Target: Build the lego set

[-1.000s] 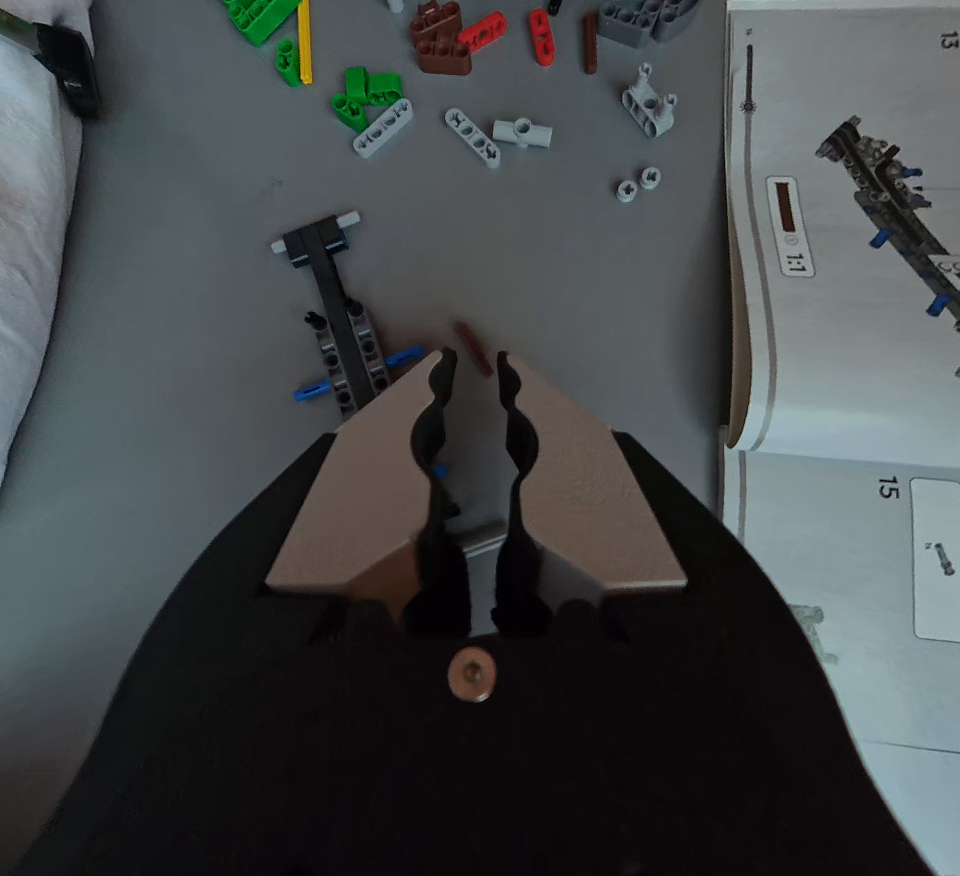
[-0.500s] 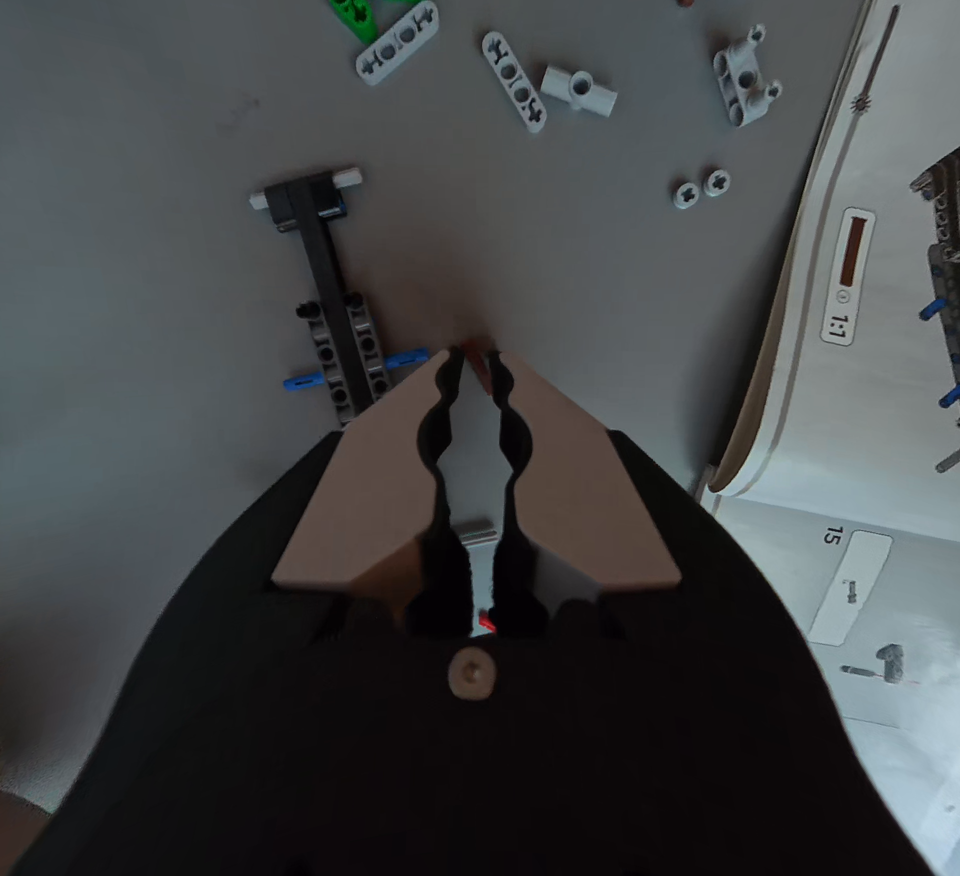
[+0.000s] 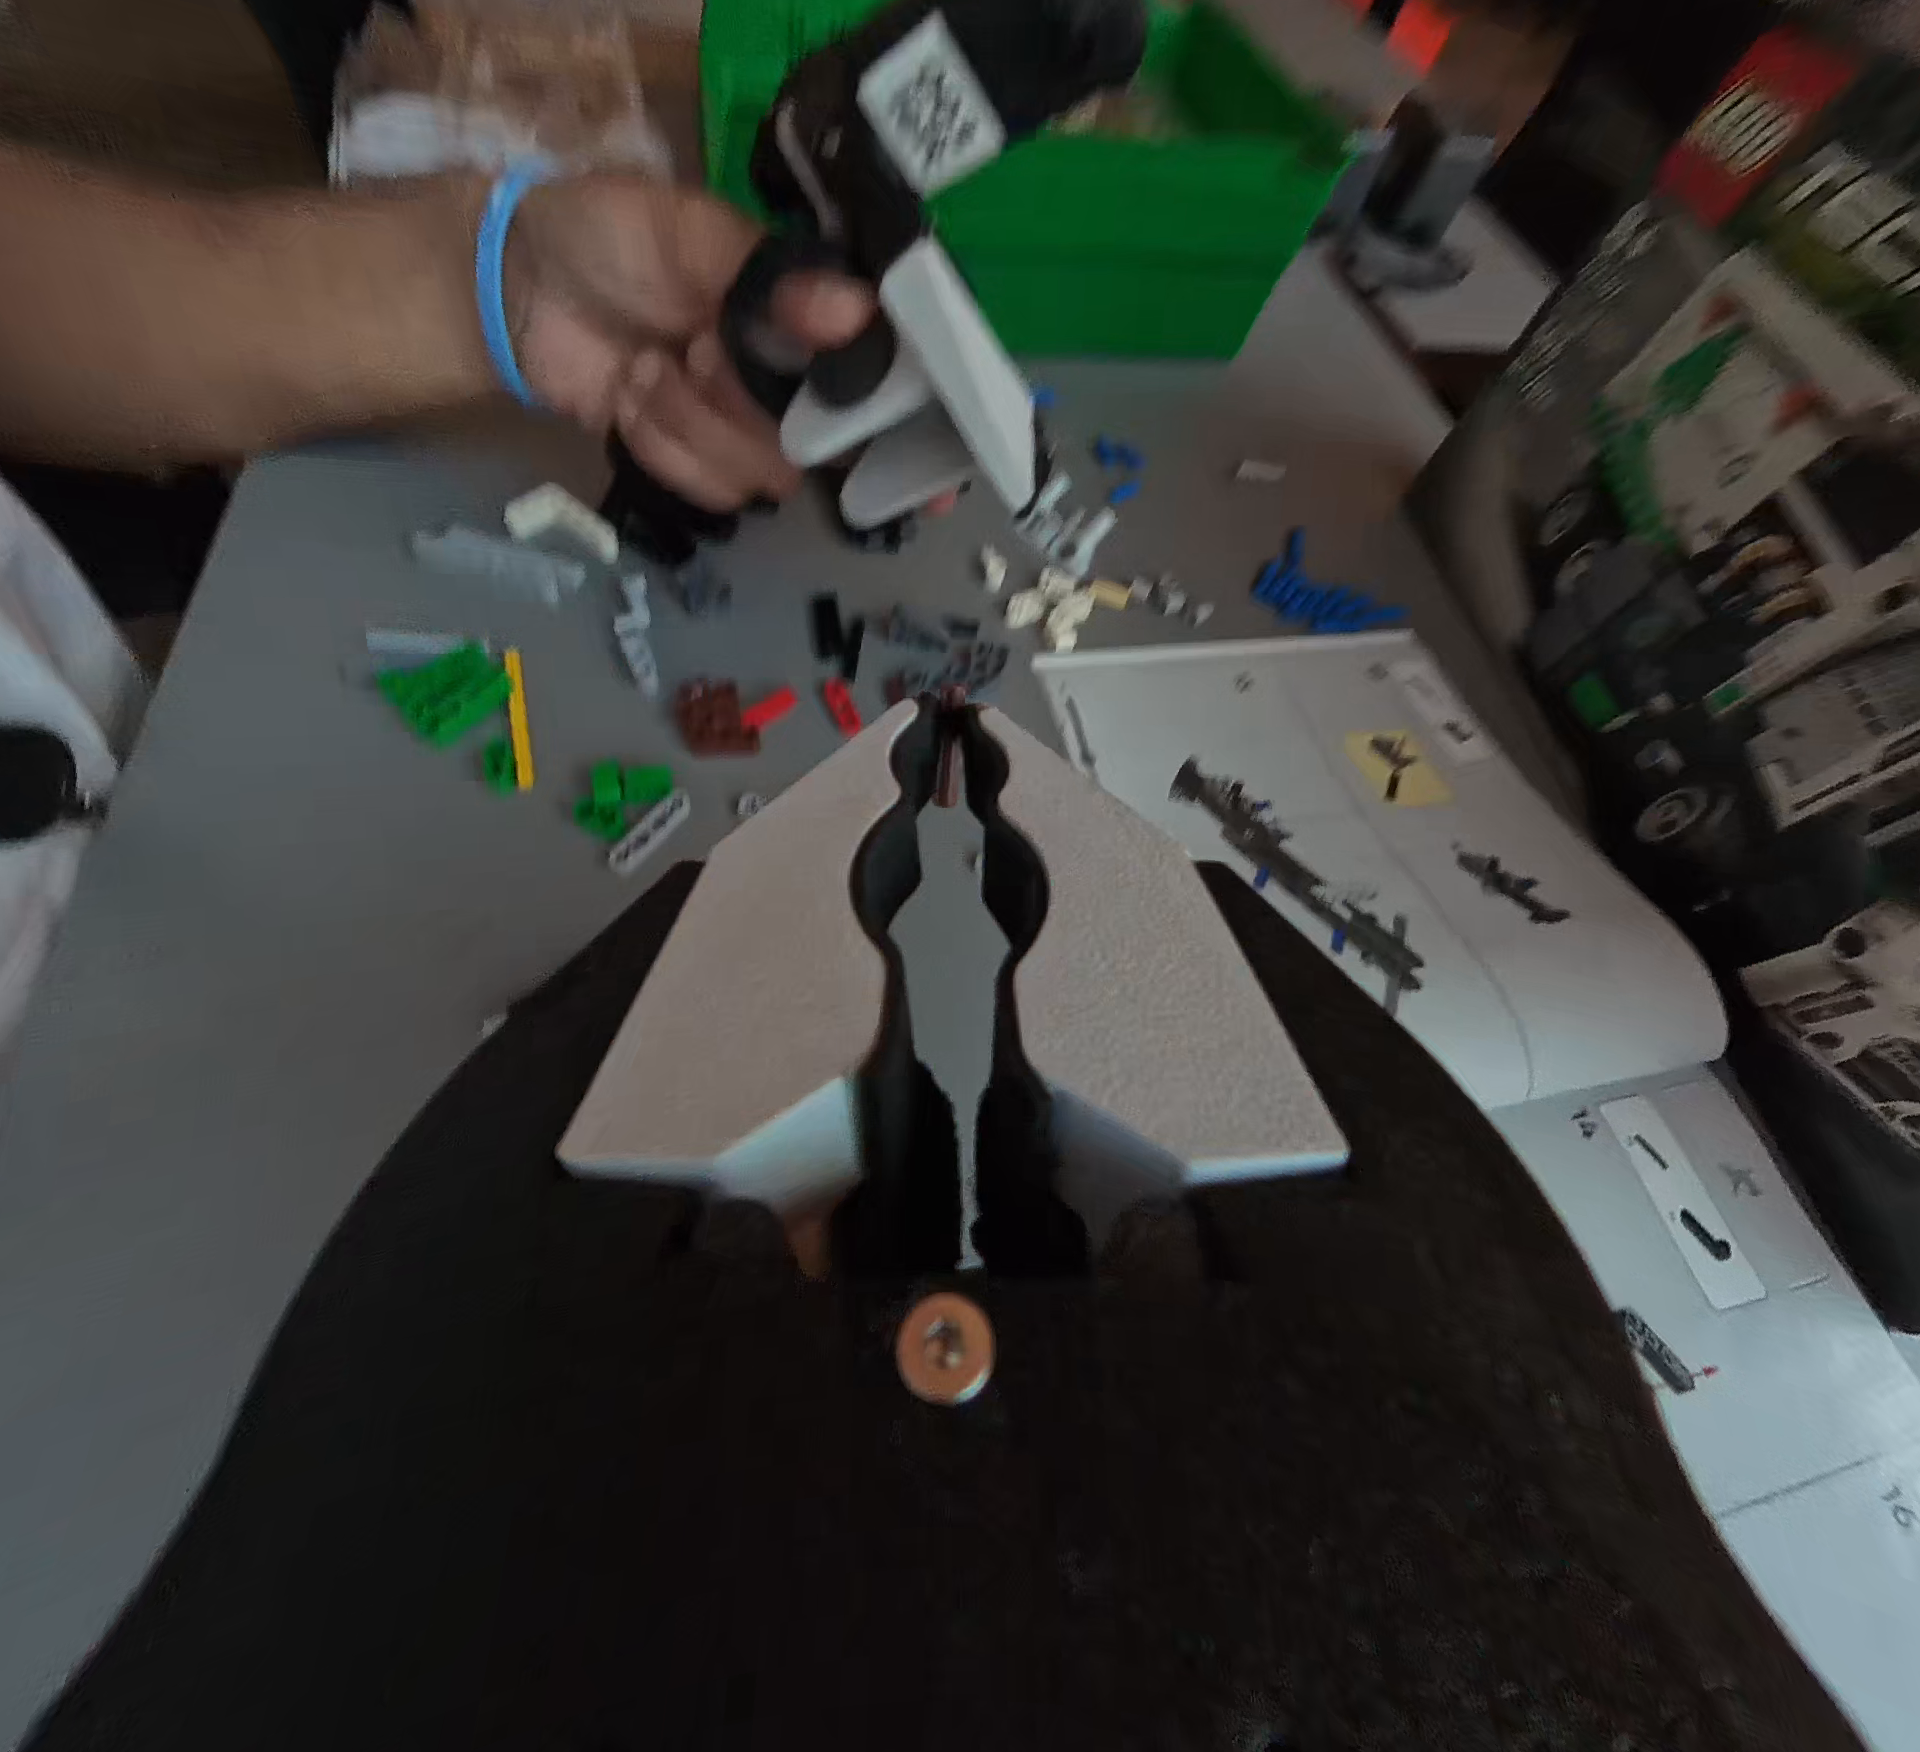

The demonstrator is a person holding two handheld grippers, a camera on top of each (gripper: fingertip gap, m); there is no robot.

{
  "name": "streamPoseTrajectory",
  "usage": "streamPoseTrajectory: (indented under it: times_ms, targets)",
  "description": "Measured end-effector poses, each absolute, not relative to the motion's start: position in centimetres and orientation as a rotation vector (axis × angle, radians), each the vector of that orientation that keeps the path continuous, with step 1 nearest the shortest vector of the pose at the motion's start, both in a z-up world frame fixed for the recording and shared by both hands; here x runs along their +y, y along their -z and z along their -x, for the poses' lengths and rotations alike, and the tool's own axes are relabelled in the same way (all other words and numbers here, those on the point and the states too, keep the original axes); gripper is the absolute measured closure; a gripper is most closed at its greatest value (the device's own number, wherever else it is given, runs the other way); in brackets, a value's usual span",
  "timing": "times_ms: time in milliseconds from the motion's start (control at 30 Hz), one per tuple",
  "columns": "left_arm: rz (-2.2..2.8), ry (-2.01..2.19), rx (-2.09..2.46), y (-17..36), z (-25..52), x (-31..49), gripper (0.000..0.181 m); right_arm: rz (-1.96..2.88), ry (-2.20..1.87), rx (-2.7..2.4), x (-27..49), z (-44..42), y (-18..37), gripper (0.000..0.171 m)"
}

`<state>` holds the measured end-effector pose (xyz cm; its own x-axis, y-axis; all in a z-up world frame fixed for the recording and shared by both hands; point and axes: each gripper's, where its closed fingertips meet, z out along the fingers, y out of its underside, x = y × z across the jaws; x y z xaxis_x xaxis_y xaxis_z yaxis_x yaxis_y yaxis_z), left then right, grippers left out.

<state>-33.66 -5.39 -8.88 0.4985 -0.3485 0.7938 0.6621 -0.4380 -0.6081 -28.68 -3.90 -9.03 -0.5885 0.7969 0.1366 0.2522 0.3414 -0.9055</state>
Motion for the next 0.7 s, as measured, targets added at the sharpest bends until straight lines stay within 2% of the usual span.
streamPoseTrajectory:
  times_ms: [33, 300, 700]
  targets:
    - [1.641, 1.202, -0.270, 8.6, 33.4, -5.5, 0.176, 0.916, -1.293, -1.906, -3.8, 29.0, 7.4, 0.171]
    - [1.423, 1.436, -0.344, 6.0, 31.8, -5.7, 0.177, 0.893, -1.581, -1.291, -2.7, 29.4, 1.9, 0.171]
    - [1.297, 1.564, -0.472, 4.3, 29.2, -4.8, 0.176, 0.814, -1.569, -1.211, -3.6, 30.1, 1.4, 0.170]
